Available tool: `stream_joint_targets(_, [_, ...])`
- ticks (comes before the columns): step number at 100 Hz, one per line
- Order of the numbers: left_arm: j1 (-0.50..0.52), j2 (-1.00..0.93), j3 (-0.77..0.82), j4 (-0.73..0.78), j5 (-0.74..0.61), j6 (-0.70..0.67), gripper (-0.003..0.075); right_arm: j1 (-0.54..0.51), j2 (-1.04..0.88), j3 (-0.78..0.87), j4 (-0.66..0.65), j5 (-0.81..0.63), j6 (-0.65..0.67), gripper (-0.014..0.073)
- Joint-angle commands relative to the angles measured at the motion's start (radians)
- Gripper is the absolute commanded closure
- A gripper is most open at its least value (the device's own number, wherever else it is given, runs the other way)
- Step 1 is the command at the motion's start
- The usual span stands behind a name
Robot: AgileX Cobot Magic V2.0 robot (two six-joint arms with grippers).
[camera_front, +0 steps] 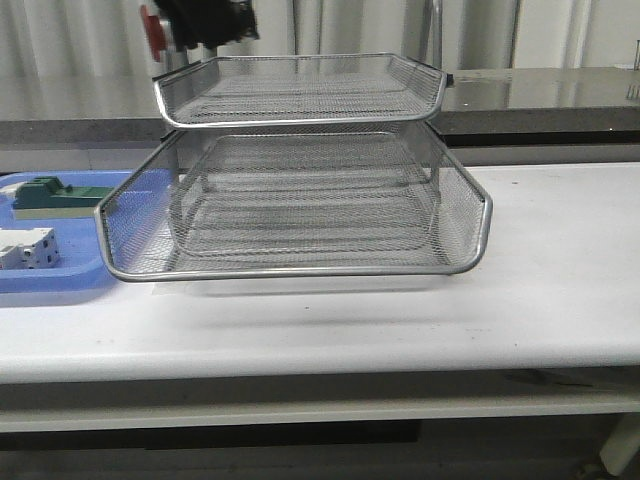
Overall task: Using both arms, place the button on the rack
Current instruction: 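Lift the red-capped button with the left gripper toward the rack, then lower the button into the pulled-out middle tray and open the left gripper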
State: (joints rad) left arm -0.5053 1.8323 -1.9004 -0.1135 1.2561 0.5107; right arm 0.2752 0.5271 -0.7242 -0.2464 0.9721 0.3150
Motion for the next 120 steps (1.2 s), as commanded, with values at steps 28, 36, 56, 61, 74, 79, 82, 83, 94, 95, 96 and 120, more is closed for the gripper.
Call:
stream_joint_targets(28, [-0.118,0.068,-0.024,-0.015,0.009,-0.008,0.0741,-0.002,0.002,-0.026,-0.031,-0.051,-0.002,0.066])
stream_joint_targets(36, [-0.119,0.1,-0.024,-0.015,0.009,-0.008,0.0741,-0.002,0.002,-0.026,-0.031,-0.05,-0.002,0.066])
stream_joint_targets(56, [-0.119,0.166,-0.024,-0.013,0.006,-0.008,0.0741,-0.002,0.002,-0.026,-0.031,-0.049,-0.002,0.066])
stream_joint_targets(61, [-0.119,0.175,-0.024,-0.009,0.006,-0.008,0.0741,-0.002,0.002,-0.026,-0.031,-0.049,-0.002,0.066])
stream_joint_targets(74, [-0.119,0.181,-0.024,-0.009,0.006,-0.008,0.074,-0.002,0.002,-0.026,-0.031,-0.048,-0.002,0.066])
stream_joint_targets(79, [-0.119,0.181,-0.024,-0.009,0.006,-0.008,0.0738,-0.002,0.002,-0.026,-0.031,-0.048,-0.002,0.066])
stream_joint_targets(82, [-0.119,0.181,-0.024,-0.009,0.006,-0.008,0.0736,-0.002,0.002,-0.026,-0.031,-0.048,-0.002,0.066])
stream_joint_targets(83, [-0.119,0.181,-0.024,-0.009,0.009,-0.008,0.0732,-0.002,0.002,-0.026,-0.031,-0.048,-0.002,0.066])
stream_joint_targets(94, [-0.119,0.181,-0.024,-0.009,0.01,-0.008,0.0653,-0.002,0.002,-0.026,-0.031,-0.047,-0.002,0.066])
stream_joint_targets(95, [-0.119,0.181,-0.024,-0.009,0.01,-0.008,0.0636,-0.002,0.002,-0.026,-0.031,-0.047,-0.002,0.066])
stream_joint_targets(96, [-0.119,0.181,-0.024,-0.009,0.01,-0.008,0.0626,-0.002,0.002,-0.026,-0.031,-0.046,-0.002,0.066])
stream_joint_targets(120, [-0.119,0.181,-0.024,-0.009,0.01,-0.008,0.0278,-0.002,0.002,-0.026,-0.031,-0.044,-0.002,0.066])
